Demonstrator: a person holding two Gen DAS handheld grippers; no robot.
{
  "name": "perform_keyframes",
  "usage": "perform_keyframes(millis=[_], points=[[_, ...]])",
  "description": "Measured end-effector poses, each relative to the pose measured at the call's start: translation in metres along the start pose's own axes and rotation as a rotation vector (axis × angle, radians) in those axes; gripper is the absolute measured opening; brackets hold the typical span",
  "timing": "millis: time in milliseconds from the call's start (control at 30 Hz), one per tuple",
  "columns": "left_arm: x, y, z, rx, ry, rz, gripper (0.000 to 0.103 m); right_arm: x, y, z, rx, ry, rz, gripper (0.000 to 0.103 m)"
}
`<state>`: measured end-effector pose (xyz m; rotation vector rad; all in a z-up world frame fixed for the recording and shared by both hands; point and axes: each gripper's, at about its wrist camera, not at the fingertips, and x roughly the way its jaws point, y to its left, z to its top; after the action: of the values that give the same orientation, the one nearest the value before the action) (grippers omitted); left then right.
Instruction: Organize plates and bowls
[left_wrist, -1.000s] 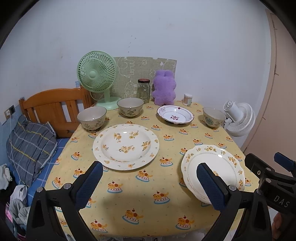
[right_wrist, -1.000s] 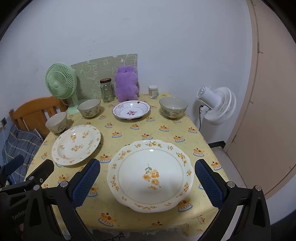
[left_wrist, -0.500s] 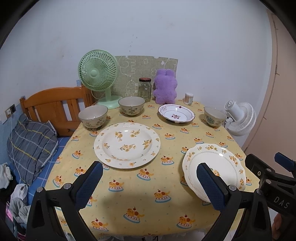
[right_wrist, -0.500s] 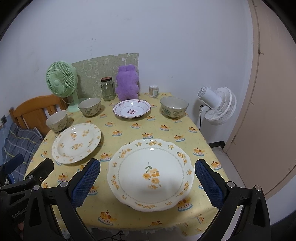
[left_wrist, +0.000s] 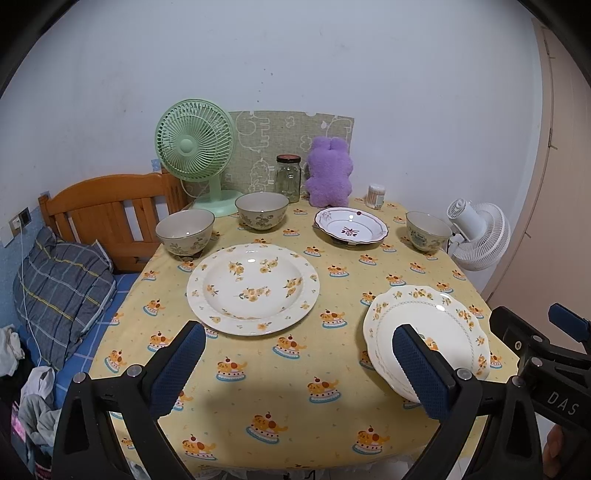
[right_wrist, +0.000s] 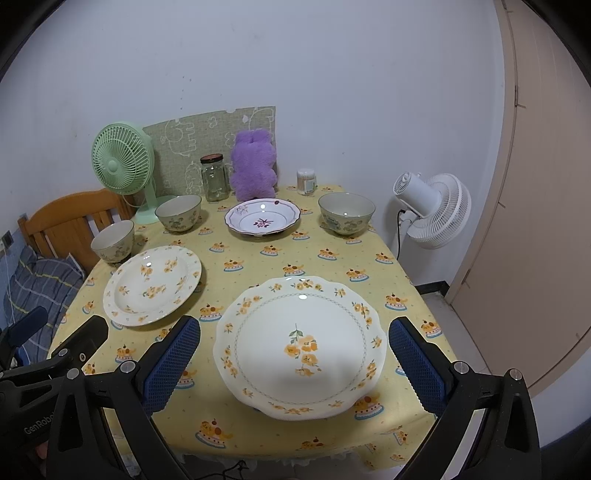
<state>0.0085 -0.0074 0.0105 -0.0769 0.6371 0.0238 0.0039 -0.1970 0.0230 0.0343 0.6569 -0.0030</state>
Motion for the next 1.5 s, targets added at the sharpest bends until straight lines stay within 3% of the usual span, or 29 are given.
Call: perform_keyframes(millis=[867, 1500], points=[[0.0, 0.005, 0.001, -0.002, -0.007, -0.01, 0.102, -0.004, 0.009, -0.001, 0.001, 0.004, -0.005, 0.103], [0.011, 0.013, 0.001, 0.056, 0.002, -0.073, 0.099, -0.003, 0.018, -0.007, 0.043, 0.021, -0.06, 0.102]])
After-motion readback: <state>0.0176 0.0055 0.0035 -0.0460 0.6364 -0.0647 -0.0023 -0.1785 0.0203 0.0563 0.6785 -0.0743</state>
